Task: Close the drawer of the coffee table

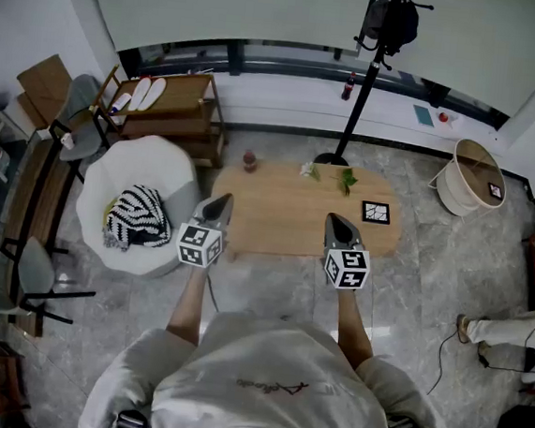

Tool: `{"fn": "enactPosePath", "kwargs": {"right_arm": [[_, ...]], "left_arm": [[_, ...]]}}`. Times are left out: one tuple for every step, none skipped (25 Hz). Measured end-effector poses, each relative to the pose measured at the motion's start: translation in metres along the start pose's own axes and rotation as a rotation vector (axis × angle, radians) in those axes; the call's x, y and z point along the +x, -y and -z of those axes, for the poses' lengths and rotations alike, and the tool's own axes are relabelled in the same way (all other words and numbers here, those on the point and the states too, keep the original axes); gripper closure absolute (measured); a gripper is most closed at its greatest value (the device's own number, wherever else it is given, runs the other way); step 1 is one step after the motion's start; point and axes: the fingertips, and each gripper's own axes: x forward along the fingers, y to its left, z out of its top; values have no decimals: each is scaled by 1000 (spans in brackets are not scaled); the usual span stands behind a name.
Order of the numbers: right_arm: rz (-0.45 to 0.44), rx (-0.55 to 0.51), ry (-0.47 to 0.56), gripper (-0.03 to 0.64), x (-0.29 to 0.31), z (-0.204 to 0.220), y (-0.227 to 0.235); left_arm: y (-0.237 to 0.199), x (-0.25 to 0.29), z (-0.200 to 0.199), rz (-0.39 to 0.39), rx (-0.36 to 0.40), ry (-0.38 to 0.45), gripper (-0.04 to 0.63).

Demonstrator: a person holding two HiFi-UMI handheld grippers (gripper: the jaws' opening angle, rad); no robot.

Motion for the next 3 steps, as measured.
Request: {"fn": "enactPosePath", "kwargs": {"right_arm": [[0, 0, 0, 612, -1, 0, -2], [-1, 0, -1, 612, -2, 1, -3], [-2, -1, -1, 612, -3, 1, -4]], "left_arm": [[0, -2, 0, 0, 1, 0, 595], [0, -3, 0, 0, 1, 0, 595], [0, -5, 0, 0, 2, -1, 595]]}}
